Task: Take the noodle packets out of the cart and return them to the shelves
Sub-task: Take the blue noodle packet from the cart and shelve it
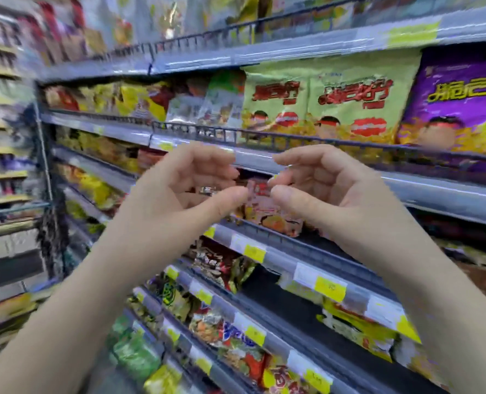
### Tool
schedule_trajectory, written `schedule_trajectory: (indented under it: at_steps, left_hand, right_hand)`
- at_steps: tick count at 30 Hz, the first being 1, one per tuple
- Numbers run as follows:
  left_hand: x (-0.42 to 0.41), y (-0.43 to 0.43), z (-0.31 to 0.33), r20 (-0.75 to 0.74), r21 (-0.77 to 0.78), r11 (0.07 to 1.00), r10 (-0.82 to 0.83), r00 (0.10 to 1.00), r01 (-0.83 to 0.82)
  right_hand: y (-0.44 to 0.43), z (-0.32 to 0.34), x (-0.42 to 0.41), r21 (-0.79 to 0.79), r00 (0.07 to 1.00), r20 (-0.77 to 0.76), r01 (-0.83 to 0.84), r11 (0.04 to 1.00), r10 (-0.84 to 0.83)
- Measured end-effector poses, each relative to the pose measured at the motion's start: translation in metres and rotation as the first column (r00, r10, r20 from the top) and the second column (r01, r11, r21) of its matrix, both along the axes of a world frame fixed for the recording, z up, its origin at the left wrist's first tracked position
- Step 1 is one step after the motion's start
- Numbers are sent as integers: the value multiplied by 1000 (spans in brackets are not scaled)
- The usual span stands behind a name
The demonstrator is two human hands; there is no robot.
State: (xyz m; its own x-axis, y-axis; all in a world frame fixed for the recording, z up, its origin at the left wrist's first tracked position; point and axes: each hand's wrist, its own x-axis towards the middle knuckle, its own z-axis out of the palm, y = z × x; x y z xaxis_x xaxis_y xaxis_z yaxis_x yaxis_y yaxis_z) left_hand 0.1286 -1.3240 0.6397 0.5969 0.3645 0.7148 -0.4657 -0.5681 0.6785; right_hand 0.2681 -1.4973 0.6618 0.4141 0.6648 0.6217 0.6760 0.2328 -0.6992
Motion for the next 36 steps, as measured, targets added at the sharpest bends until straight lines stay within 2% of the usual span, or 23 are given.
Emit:
schedule_trajectory:
  at_steps: [9, 18, 26, 36]
  left_hand:
    - [-123, 164, -53, -96, -88, 966, 233, 968, -242]
    - [-205, 280, -117, -206, -229, 834, 462, 863, -502]
    - [-202, 385, -140, -308, -236, 718, 584, 751, -655]
    - [-163, 536, -162, -379, -306, 596, 639, 670, -742]
  right_hand:
    - [204, -45, -79, -89, 972, -84, -228, 970, 221]
    - [362, -105, -126, -197, 884, -210, -456, 868, 417]
    - [502, -141, -111, -174, 763, -314, -631, 756, 565]
    - [689, -168, -51, -186, 696, -408, -697, 692, 591]
